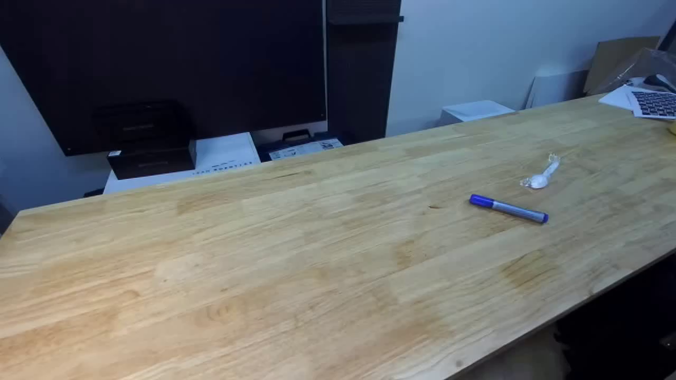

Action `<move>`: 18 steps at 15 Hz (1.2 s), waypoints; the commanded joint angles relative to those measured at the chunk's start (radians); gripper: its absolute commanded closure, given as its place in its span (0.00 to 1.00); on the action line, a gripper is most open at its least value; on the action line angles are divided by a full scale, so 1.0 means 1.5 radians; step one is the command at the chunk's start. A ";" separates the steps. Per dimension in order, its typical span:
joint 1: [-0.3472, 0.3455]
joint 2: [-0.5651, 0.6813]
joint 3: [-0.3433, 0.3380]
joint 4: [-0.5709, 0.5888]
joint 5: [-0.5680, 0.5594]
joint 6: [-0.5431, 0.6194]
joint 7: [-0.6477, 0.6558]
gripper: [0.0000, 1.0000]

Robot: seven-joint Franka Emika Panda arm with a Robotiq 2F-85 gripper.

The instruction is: Move the marker away from you

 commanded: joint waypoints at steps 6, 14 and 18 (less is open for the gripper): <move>-0.002 0.000 0.002 0.001 0.001 -0.002 -0.001 0.00; 0.005 0.002 0.001 0.000 -0.001 0.028 -0.013 0.00; 0.058 0.044 -0.015 -0.021 0.045 0.099 -0.095 0.00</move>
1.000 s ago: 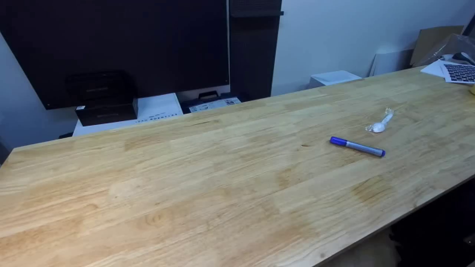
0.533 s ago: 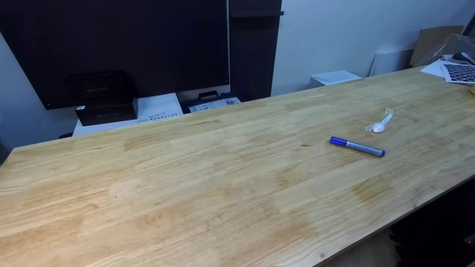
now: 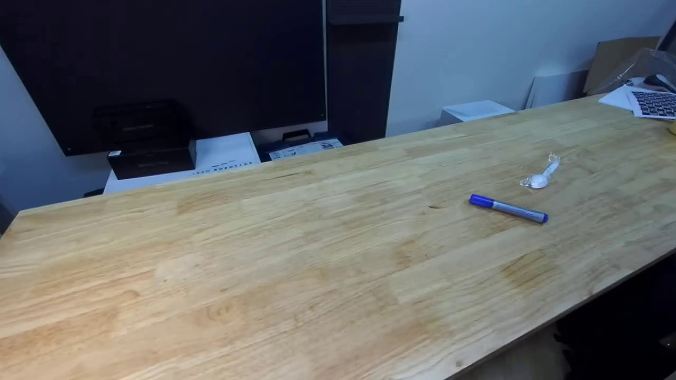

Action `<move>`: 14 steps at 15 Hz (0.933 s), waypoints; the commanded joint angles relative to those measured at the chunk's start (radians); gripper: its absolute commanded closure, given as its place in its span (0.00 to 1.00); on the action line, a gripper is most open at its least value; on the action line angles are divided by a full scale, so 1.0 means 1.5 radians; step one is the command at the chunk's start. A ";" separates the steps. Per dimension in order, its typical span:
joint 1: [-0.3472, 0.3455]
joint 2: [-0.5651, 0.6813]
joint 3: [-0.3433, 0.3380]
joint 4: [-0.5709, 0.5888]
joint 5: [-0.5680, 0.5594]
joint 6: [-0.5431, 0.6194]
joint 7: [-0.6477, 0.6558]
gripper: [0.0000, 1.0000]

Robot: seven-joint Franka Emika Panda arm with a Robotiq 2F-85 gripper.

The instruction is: Move the marker away from you

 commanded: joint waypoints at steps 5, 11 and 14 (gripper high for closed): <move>0.133 0.123 -0.042 -0.064 0.181 0.085 -0.239 0.00; 0.118 0.194 -0.012 -0.091 0.198 0.113 -0.379 0.00; 0.110 0.211 -0.005 -0.091 0.198 0.116 -0.387 0.00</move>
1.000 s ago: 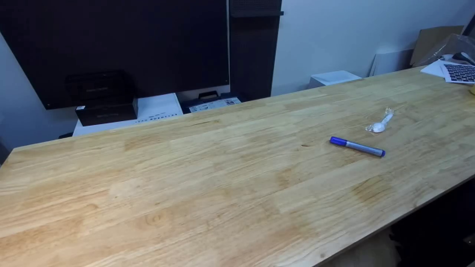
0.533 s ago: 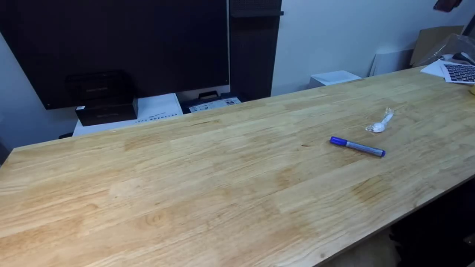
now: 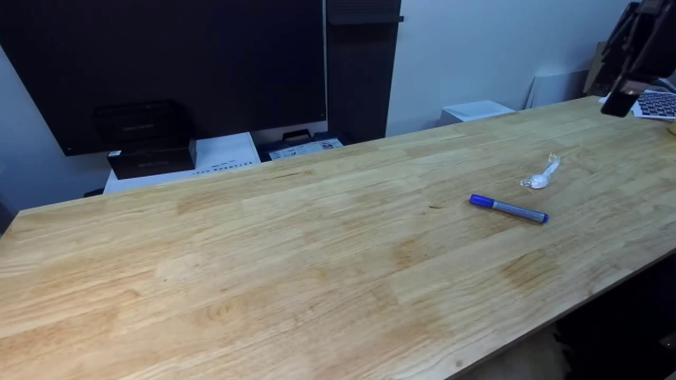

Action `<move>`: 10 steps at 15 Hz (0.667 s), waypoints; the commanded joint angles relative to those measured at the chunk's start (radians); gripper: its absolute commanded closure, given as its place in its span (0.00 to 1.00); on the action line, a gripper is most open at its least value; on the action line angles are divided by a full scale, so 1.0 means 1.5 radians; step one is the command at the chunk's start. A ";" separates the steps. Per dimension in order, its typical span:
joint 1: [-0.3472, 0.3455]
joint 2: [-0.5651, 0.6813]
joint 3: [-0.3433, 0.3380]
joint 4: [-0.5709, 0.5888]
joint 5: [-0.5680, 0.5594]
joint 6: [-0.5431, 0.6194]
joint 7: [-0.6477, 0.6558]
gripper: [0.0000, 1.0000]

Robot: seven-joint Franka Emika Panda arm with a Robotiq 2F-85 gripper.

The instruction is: Move the marker away from you

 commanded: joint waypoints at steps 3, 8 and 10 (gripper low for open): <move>-0.036 0.009 0.042 -0.016 -0.055 0.107 0.074 0.00; -0.113 0.134 0.063 -0.012 -0.307 0.299 0.295 0.00; -0.112 0.174 0.047 -0.003 -0.396 0.284 0.378 0.00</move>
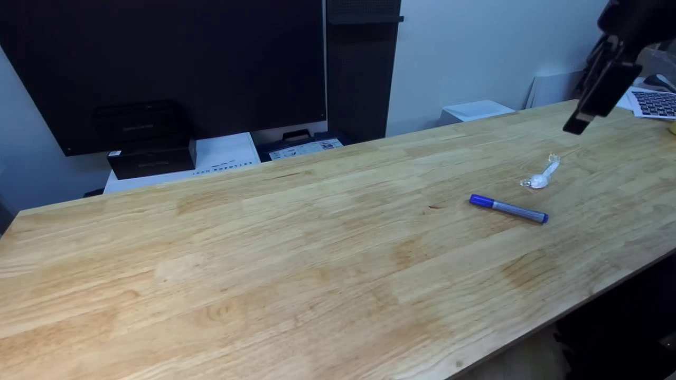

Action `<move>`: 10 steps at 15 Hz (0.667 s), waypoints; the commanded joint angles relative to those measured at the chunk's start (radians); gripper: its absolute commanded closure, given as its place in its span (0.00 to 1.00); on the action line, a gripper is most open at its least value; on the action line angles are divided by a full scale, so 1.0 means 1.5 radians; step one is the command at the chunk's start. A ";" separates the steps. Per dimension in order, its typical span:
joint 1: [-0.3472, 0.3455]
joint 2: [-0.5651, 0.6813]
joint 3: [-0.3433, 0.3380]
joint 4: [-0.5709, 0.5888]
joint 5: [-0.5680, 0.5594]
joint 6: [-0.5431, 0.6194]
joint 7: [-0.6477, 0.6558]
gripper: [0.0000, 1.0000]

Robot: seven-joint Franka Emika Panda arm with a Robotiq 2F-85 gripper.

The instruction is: Move the marker away from you

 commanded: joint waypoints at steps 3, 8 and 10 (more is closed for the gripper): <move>-0.001 0.131 -0.019 0.026 -0.133 -0.006 0.159 0.00; 0.010 0.224 0.005 0.036 -0.061 -0.013 0.115 0.00; 0.013 0.205 -0.004 0.015 -0.051 -0.003 0.102 0.00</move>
